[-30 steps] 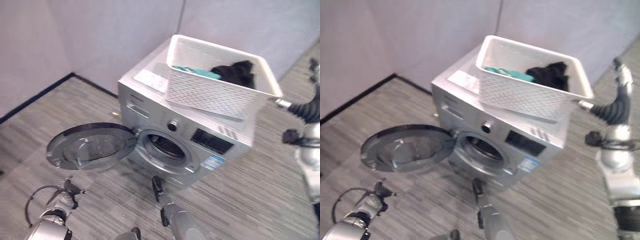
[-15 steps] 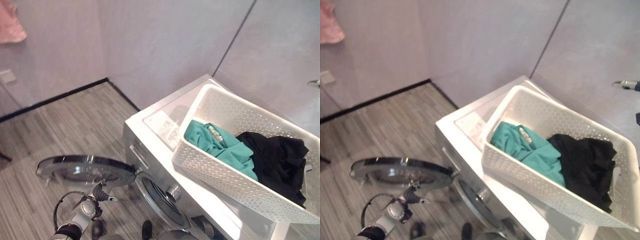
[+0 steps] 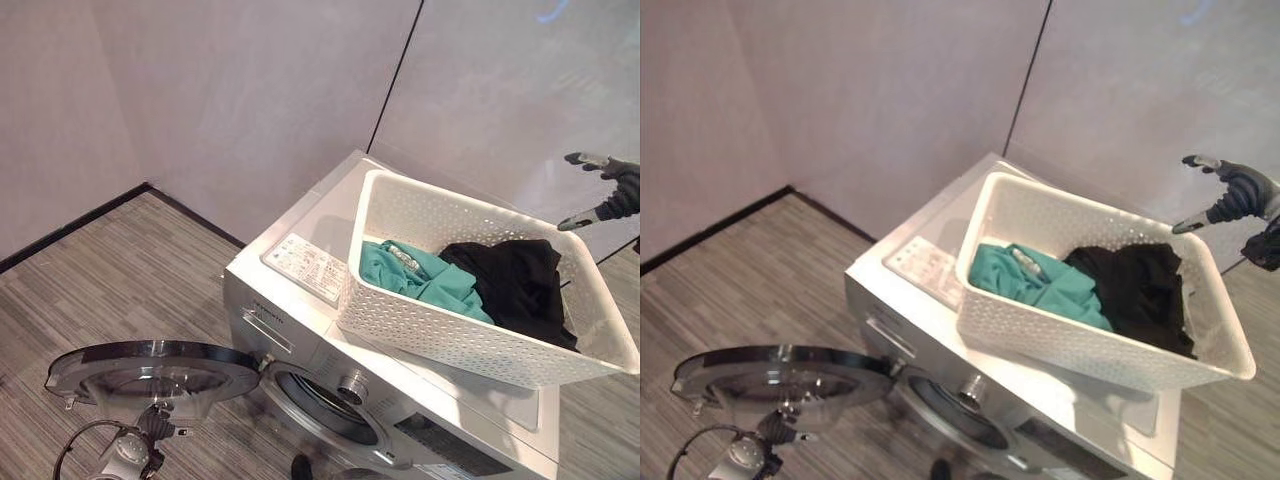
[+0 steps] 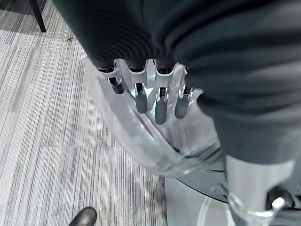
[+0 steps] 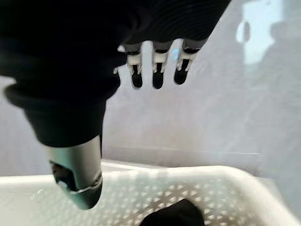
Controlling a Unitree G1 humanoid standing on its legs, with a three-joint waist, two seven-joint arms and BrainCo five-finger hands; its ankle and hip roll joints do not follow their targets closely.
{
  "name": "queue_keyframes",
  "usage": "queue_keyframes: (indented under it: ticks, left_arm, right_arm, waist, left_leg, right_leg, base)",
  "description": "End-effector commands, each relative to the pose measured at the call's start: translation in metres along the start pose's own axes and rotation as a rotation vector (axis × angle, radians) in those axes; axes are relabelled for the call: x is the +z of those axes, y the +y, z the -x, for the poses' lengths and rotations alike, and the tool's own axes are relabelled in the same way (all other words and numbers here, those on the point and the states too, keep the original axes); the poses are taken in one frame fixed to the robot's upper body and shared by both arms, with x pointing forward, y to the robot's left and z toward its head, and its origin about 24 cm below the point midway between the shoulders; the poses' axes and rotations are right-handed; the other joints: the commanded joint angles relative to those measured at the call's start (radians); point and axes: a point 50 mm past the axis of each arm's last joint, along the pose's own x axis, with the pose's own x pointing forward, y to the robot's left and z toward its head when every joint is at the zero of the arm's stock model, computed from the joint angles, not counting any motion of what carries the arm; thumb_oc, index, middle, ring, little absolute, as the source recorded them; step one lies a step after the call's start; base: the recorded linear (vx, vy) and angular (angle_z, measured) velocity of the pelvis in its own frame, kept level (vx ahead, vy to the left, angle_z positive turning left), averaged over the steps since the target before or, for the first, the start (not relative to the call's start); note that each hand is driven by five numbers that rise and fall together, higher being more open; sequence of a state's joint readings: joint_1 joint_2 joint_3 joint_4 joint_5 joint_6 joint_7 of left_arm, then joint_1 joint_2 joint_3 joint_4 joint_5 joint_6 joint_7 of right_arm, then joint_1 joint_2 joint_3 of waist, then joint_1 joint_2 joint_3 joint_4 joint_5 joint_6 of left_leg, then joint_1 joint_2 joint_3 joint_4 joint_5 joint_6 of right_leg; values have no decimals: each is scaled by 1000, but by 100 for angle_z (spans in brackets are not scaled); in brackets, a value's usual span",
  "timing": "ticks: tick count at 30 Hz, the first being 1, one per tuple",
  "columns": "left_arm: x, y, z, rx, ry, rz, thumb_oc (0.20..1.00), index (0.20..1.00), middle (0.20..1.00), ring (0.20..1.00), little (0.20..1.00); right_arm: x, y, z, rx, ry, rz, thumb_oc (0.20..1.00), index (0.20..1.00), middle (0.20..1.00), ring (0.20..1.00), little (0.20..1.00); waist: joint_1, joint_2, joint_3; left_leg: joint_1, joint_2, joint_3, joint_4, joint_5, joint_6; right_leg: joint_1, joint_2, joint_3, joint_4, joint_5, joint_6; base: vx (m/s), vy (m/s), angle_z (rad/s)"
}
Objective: Grab the laundry basket,head to the washer,open it,put in the laundry and shut it.
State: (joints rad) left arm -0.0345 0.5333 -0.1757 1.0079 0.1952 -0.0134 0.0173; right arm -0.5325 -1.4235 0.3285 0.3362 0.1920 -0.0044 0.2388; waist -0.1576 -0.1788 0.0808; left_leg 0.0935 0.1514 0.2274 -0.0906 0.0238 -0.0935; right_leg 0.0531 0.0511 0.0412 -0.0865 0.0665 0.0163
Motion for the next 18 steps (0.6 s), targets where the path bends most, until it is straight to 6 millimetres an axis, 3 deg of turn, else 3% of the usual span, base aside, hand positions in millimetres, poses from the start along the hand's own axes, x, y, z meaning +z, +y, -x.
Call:
queue_keyframes:
  ticks: [1, 12, 18]
  left_arm:
    - [1, -3, -1, -9, -5, 46, 1000, 1000, 1000, 1000, 1000]
    - [-19, -11, 1, -22, 90, 113, 1000, 1000, 1000, 1000, 1000]
    - [-20, -18, 2, -56, 86, 144, 1000, 1000, 1000, 1000, 1000]
  right_arm:
    - [0, -27, 6, -100, 5, 0, 1000, 1000, 1000, 1000, 1000]
    - [12, -9, -5, -31, -46, 18, 1000, 1000, 1000, 1000, 1000]
    - [2, 15, -1, 75, -20, 31, 1000, 1000, 1000, 1000, 1000]
  waist:
    - [56, 21, -10]
    - [62, 26, -2]
    - [67, 27, 0]
  left_leg:
    - [91, 98, 6, 139, -146, 11]
    - [58, 101, -13, 129, -125, 0]
    - [45, 112, -26, 119, -111, -10]
  right_leg:
    - [-152, -90, -26, 8, 21, 129]
    - [-174, -93, -46, 1, 17, 126]
    - [-174, -89, -65, -1, 5, 123]
  base:
    - [0, 0, 0]
    - [5, -11, 3]
    - [12, -27, 5]
